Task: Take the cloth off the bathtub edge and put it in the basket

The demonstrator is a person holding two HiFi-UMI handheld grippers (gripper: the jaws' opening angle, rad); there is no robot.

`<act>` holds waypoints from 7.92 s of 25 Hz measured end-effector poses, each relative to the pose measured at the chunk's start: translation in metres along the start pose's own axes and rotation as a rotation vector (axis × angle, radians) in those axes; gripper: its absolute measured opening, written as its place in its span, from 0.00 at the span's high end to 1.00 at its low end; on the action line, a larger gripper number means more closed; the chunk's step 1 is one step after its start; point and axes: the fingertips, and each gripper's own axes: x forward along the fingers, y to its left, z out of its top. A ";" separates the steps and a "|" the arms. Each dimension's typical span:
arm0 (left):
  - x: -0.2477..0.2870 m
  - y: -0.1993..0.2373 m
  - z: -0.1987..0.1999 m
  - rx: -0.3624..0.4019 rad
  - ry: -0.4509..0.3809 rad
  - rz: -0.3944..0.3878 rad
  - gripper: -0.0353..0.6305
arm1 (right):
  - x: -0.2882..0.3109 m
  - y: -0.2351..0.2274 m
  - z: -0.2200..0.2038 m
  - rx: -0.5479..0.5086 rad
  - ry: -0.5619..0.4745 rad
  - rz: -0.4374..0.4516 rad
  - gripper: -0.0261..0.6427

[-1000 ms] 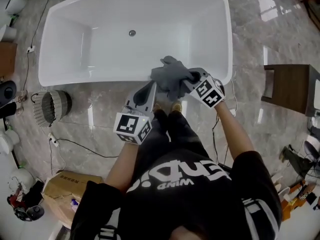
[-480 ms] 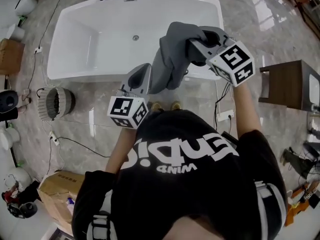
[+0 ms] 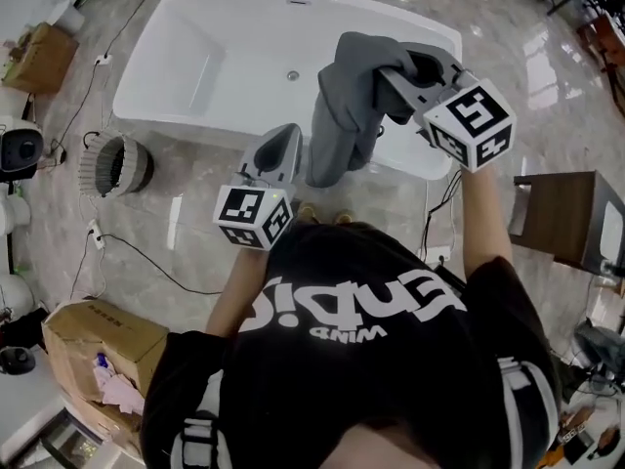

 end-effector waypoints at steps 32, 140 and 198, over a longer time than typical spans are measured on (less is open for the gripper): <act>-0.340 0.208 -0.012 -0.142 -0.207 0.849 0.93 | 0.279 0.303 0.193 -0.168 -0.236 0.696 0.86; -0.509 0.967 -0.047 -0.472 -0.104 0.992 0.93 | 1.034 0.671 0.201 -0.065 0.263 0.944 0.86; -0.531 0.918 0.078 -0.291 -0.149 1.030 0.93 | 0.927 0.602 0.340 0.090 -0.053 0.901 0.94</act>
